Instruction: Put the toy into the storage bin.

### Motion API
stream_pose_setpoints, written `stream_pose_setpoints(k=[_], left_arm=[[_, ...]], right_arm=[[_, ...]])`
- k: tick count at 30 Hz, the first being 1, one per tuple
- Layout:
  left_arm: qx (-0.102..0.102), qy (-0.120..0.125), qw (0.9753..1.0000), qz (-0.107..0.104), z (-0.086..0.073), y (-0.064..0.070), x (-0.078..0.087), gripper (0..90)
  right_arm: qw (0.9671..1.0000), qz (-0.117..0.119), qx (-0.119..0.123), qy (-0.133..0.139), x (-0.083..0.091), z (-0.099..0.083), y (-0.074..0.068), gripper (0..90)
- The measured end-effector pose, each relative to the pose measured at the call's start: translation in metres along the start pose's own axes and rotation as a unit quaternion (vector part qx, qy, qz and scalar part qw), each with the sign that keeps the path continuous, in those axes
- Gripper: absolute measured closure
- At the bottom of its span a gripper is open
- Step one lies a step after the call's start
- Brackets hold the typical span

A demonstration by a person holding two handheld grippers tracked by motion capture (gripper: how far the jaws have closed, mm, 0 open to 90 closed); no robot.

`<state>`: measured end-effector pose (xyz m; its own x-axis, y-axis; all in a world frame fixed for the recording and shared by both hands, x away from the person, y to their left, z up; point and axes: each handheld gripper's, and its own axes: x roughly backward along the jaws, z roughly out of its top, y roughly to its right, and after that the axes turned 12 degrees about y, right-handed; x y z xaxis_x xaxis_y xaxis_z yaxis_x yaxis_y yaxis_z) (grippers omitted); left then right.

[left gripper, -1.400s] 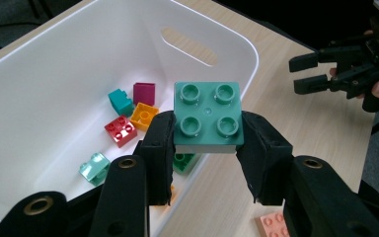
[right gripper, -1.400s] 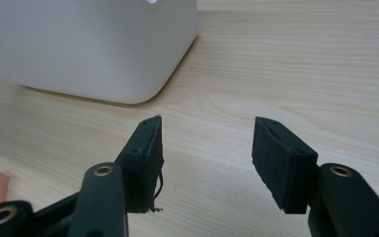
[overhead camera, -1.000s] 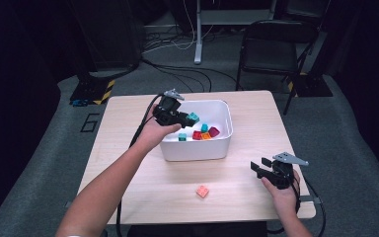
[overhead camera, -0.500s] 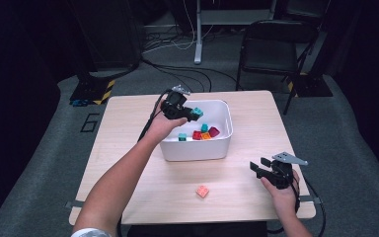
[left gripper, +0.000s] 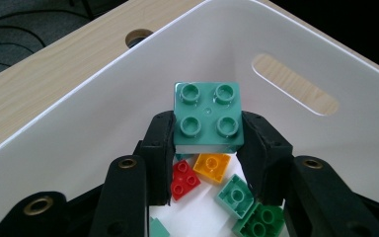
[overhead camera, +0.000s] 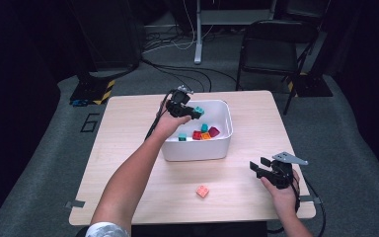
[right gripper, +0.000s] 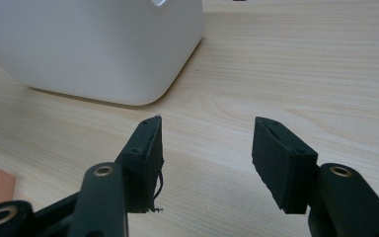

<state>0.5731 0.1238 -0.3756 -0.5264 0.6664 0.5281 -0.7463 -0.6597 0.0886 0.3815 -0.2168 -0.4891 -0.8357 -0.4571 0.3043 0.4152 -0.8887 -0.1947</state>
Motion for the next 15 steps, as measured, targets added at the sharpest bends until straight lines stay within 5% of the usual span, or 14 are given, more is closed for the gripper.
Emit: stream_pose_setpoints(k=[5,15], left_arm=[[-0.013,-0.010,0.9999,-0.001,0.001,0.001,-0.008,58.7],[-0.006,-0.023,0.9997,0.007,-0.001,0.000,-0.015,58.6]], right_arm=[[1.0000,0.000,-0.002,-0.002,0.000,0.000,0.000,45.0],[1.0000,0.001,-0.004,0.000,0.000,0.000,0.000,45.0]])
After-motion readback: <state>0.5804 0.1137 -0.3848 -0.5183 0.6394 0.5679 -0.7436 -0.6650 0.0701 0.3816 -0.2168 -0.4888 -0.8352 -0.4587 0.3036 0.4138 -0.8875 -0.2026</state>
